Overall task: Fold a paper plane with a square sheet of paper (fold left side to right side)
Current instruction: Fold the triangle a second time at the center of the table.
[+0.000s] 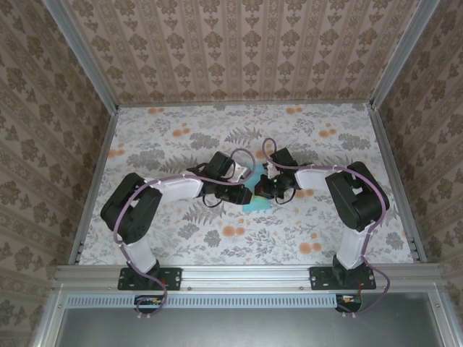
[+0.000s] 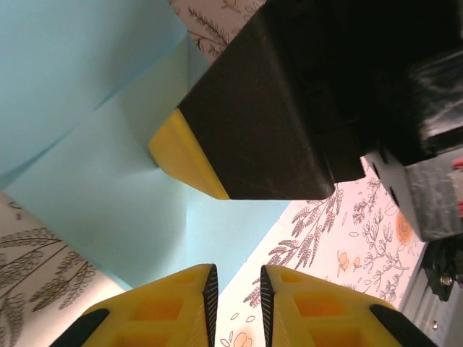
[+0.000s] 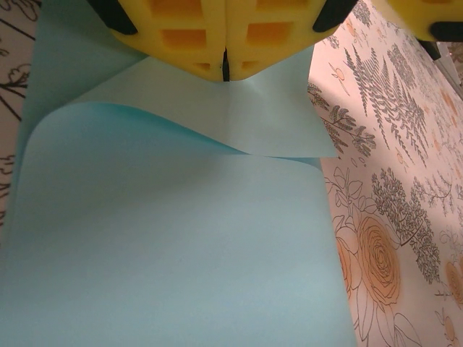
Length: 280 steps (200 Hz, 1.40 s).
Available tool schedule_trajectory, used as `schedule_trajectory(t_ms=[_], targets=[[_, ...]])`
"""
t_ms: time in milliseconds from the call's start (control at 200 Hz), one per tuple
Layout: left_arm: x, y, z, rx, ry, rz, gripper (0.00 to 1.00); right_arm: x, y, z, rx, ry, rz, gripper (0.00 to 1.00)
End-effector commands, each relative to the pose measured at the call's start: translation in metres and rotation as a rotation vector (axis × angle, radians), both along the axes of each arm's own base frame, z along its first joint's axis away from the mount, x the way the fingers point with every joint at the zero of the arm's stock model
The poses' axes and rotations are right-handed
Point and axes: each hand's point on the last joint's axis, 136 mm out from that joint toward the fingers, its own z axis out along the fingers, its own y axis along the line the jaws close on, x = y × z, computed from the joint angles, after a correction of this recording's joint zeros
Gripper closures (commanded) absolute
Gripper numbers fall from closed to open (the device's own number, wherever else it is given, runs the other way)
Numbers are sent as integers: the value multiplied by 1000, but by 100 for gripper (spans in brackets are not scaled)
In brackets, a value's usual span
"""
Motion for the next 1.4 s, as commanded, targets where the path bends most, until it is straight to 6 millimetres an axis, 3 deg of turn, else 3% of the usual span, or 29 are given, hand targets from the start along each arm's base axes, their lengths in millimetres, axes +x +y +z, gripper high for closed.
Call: schedule_trajectory(t_ms=[0, 560, 950, 1395], targets=[[-11, -9, -4, -40, 72, -34, 75, -19, -17, -26, -107, 90, -5, 100], [-17, 8, -37, 80, 98, -14, 76, -22, -21, -27, -136, 97, 5, 100], [-21, 15, -46, 115, 105, -8, 77, -22, -22, -28, -143, 100, 7, 100], [-42, 24, -52, 151, 122, -46, 80, -22, -24, -28, -157, 103, 13, 100]])
